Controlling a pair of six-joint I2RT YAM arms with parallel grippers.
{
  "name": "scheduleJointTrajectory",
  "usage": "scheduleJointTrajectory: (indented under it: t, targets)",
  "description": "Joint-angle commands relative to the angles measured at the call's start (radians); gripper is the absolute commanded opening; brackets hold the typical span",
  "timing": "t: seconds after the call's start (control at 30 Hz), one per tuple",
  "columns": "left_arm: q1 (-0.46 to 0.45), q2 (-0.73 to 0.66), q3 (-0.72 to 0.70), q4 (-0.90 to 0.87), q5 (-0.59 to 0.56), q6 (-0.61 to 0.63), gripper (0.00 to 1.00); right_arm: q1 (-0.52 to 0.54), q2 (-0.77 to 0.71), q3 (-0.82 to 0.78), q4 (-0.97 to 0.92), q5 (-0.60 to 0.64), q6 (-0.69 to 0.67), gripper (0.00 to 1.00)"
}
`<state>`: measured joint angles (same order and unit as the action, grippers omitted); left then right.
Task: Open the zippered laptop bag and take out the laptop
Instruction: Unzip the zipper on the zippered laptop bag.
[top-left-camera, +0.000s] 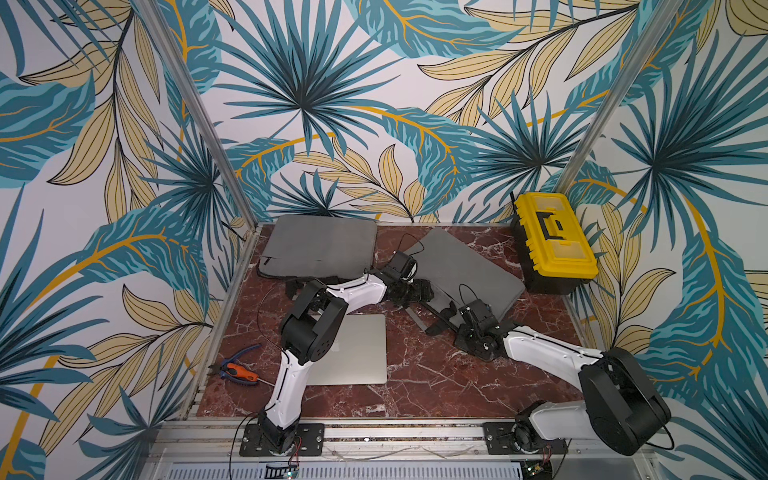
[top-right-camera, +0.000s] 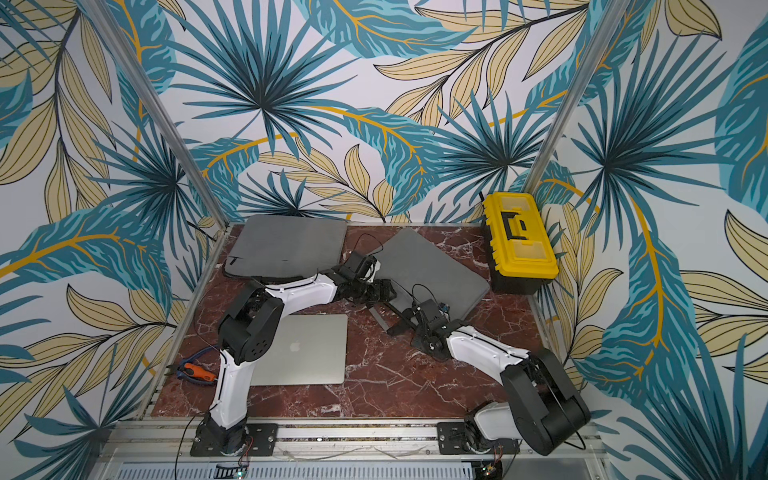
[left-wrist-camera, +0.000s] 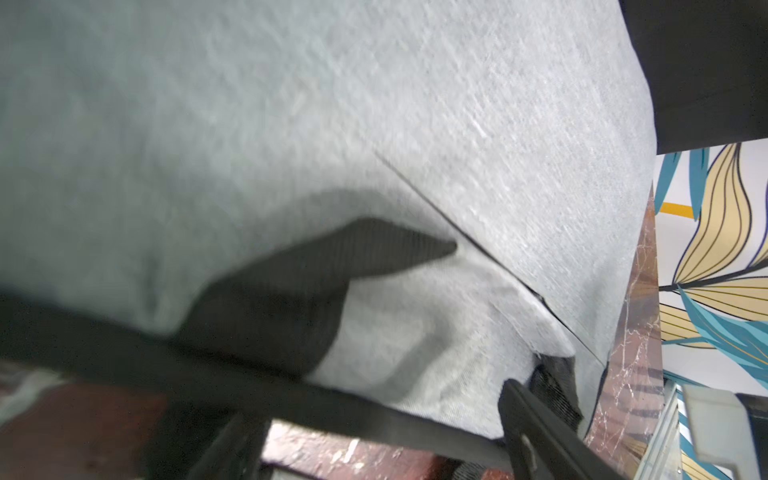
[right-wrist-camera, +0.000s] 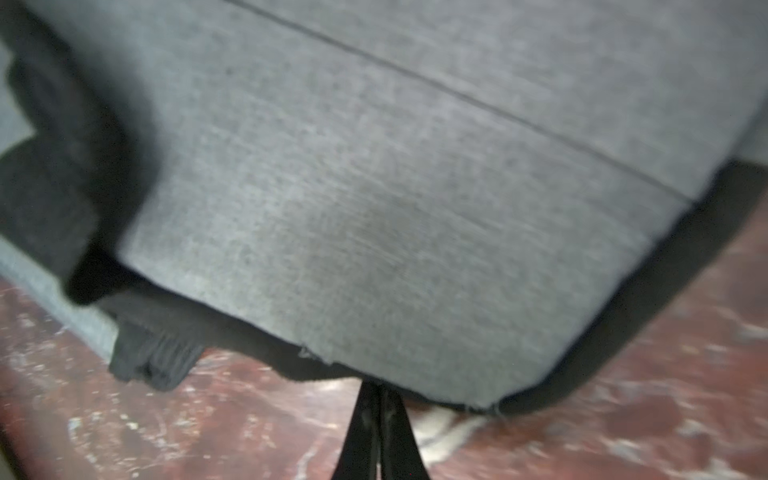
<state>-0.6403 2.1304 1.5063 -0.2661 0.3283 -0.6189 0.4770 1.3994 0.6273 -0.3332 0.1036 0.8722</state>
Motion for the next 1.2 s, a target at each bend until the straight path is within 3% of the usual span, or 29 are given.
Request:
scheduleJointTrajectory:
  t: [0.0,0.23,0.63,0.87,1.17]
  targets:
    - [0.004,-0.06,0.01,-0.048,0.011,0.092,0.89,0.024,0.04,0.018,0.031,0.003,0.026,0.0]
    - [0.003,-0.223,-0.141,-0.066,-0.072,0.088,0.89,0.031,0.057,0.036,0.019,0.006,0.017,0.0]
    - [-0.05,-0.453,-0.366,-0.038,-0.205,-0.082,0.85,0.05,0.078,0.043,0.02,-0.01,0.021,0.0]
    - [-0.102,-0.492,-0.397,-0.037,-0.286,-0.148,0.84,0.081,0.113,0.065,0.053,-0.038,0.032,0.0]
    - [-0.12,-0.453,-0.385,-0.015,-0.3,-0.234,0.77,0.102,0.134,0.083,0.065,-0.044,0.032,0.0]
